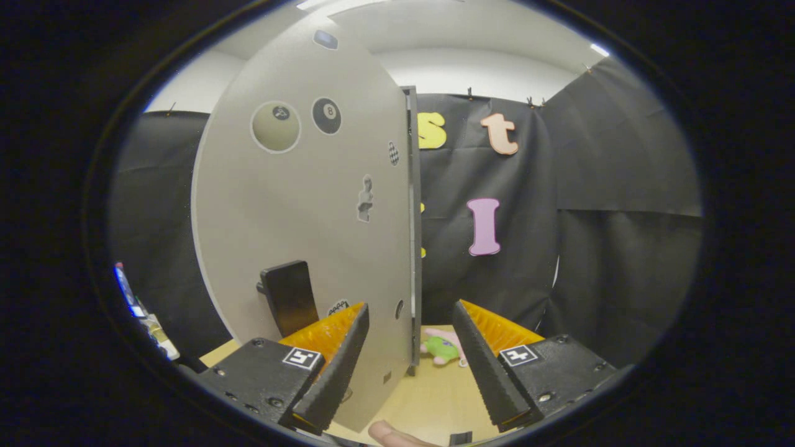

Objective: Open the shoe cabinet door, grab the shoes and put them into the shoe cabinet, then close the shoe cabinet door.

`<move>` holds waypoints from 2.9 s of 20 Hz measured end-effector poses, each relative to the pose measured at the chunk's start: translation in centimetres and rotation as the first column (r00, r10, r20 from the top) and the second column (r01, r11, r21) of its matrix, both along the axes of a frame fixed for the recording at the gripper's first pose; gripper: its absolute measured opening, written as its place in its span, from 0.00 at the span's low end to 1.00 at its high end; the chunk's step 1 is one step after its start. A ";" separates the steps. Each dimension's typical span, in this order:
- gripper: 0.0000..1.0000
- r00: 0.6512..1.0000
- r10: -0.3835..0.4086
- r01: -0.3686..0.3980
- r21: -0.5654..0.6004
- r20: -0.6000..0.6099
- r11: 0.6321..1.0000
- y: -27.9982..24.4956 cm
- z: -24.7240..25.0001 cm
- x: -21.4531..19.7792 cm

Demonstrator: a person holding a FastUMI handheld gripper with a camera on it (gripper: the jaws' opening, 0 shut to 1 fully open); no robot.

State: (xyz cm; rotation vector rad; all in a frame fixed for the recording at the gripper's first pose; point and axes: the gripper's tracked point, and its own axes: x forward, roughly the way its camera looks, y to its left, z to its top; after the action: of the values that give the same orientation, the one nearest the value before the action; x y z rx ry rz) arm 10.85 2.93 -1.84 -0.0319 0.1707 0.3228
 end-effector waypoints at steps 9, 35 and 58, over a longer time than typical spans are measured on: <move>0.90 0.998 -0.023 0.023 0.001 0.057 1.000 7.3 -0.4 0.3; 0.97 0.998 -0.052 0.051 0.047 0.020 0.998 13.2 -7.6 -9.1; 0.98 0.991 -0.038 0.025 0.103 0.125 0.994 5.5 -9.5 -16.7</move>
State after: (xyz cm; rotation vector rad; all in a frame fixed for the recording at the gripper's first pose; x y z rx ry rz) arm -5.80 8.46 -11.32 0.0504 0.0281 0.2970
